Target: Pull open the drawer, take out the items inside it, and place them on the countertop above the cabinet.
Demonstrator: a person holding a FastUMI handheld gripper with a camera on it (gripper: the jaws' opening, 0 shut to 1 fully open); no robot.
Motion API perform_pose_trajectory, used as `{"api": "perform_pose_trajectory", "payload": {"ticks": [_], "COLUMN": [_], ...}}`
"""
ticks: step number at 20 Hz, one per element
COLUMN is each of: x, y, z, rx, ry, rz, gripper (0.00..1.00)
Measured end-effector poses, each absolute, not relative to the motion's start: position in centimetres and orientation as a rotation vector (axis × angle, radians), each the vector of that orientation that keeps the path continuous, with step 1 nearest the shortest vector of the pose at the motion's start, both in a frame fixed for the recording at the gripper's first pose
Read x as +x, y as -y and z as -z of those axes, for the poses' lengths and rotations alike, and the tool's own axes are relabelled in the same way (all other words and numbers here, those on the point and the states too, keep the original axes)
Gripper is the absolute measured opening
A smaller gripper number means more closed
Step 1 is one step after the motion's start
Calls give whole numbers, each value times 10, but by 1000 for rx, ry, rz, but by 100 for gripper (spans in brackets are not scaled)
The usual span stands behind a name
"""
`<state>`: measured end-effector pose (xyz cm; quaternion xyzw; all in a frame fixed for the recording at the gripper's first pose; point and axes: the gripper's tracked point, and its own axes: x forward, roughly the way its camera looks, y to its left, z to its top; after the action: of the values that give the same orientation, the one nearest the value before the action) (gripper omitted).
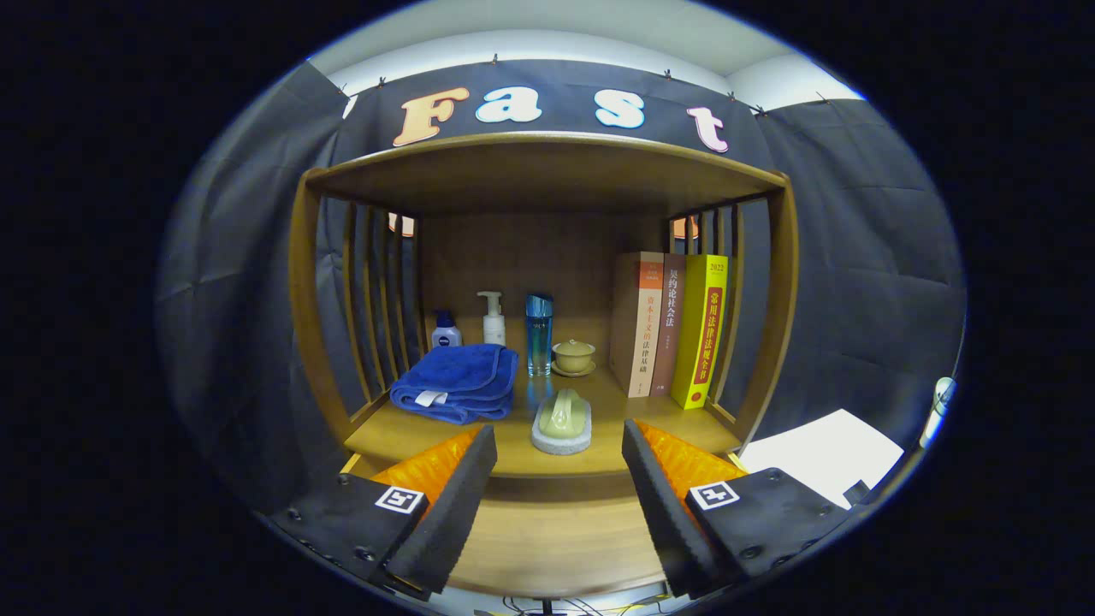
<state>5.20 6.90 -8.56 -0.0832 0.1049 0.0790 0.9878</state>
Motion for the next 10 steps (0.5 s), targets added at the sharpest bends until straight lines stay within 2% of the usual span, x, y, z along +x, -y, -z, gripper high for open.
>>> {"api": "perform_pose_trajectory", "payload": {"ticks": [10], "x": [-43], "y": [-69], "z": [120], "rx": [-180], "ry": [-179], "rz": [-183], "gripper": [97]}}
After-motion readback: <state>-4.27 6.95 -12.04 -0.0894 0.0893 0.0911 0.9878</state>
